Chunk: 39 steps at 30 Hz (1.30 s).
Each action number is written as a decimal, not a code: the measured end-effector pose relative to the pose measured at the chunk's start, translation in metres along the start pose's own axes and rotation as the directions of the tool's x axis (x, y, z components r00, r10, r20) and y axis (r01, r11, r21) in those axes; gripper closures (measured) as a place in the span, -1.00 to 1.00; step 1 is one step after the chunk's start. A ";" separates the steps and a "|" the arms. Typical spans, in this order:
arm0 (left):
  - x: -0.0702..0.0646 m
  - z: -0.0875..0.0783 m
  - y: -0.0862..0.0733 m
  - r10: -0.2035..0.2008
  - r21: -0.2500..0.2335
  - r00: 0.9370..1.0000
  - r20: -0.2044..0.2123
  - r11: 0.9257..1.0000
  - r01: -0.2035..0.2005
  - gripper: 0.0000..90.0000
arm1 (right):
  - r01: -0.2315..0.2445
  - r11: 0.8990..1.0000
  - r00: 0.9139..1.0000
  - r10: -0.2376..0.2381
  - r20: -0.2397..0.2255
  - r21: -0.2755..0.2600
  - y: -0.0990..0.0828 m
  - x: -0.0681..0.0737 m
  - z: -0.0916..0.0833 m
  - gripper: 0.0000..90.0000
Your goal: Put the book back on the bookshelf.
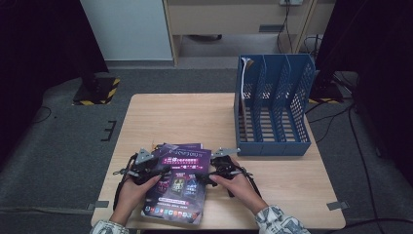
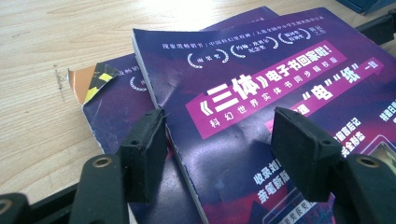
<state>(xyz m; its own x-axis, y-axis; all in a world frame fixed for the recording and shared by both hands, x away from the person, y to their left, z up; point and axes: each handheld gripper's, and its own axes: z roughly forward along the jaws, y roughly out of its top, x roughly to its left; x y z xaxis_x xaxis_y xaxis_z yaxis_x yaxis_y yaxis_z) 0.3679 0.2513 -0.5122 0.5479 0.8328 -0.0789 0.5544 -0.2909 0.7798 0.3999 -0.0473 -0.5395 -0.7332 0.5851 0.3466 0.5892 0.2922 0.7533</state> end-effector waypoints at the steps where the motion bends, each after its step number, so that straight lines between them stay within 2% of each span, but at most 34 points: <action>1: 0.000 0.000 0.000 0.001 0.000 1.000 0.000 1.000 -0.001 -0.21 | -0.013 1.000 1.000 0.013 -0.008 0.007 0.000 0.000 0.000 -0.90; 6: 0.000 0.000 0.000 -0.001 0.000 1.000 0.003 1.000 0.001 -0.22 | -0.003 1.000 1.000 0.003 -0.026 0.014 0.002 0.000 0.004 -0.90; 10: 0.000 0.000 0.000 0.000 -0.002 1.000 0.002 1.000 0.000 -0.22 | -0.010 1.000 1.000 0.011 -0.017 0.013 0.005 0.003 0.009 -0.90; 13: 0.000 0.000 0.000 -0.002 -0.002 1.000 0.003 1.000 0.002 -0.22 | 0.011 1.000 1.000 -0.011 -0.018 0.009 0.006 0.002 0.008 -0.87; 18: 0.000 0.000 0.000 -0.003 -0.002 1.000 0.002 1.000 0.003 -0.23 | 0.042 0.999 0.999 -0.042 0.026 -0.008 0.011 0.007 0.002 -0.70; 20: 0.001 0.000 -0.001 -0.005 -0.004 1.000 0.004 1.000 0.005 -0.23 | 0.030 0.999 0.999 -0.029 0.033 -0.019 0.013 0.010 0.000 -0.68; 23: 0.001 0.000 -0.001 -0.007 -0.005 1.000 0.003 1.000 0.007 -0.23 | 0.034 0.998 0.999 -0.033 0.025 -0.049 0.019 0.013 -0.005 -0.60; 27: 0.001 0.000 -0.001 -0.011 -0.008 1.000 0.002 1.000 0.011 -0.24 | 0.022 0.996 1.000 -0.024 -0.020 -0.089 0.030 0.019 -0.011 -0.59; 30: 0.001 0.000 -0.002 -0.015 -0.011 1.000 0.000 1.000 0.015 -0.25 | 0.019 0.995 0.999 -0.024 -0.043 -0.100 0.038 0.024 -0.008 -0.59; 35: 0.002 0.000 -0.002 -0.014 -0.011 1.000 0.000 1.000 0.014 -0.26 | 0.046 0.998 0.998 -0.047 -0.046 -0.043 0.043 0.036 0.010 -0.65; 39: 0.002 0.000 -0.002 -0.016 -0.013 1.000 0.002 1.000 0.016 -0.26 | 0.057 0.998 0.997 -0.058 -0.051 -0.023 0.041 0.041 0.020 -0.67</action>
<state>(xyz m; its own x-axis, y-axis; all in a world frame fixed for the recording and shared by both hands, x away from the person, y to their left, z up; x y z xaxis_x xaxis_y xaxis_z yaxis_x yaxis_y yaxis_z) 0.3677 0.2534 -0.5142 0.5402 0.8364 -0.0931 0.5553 -0.2711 0.7862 0.4010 0.0035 -0.5055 -0.7824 0.5280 0.3303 0.5388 0.3077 0.7842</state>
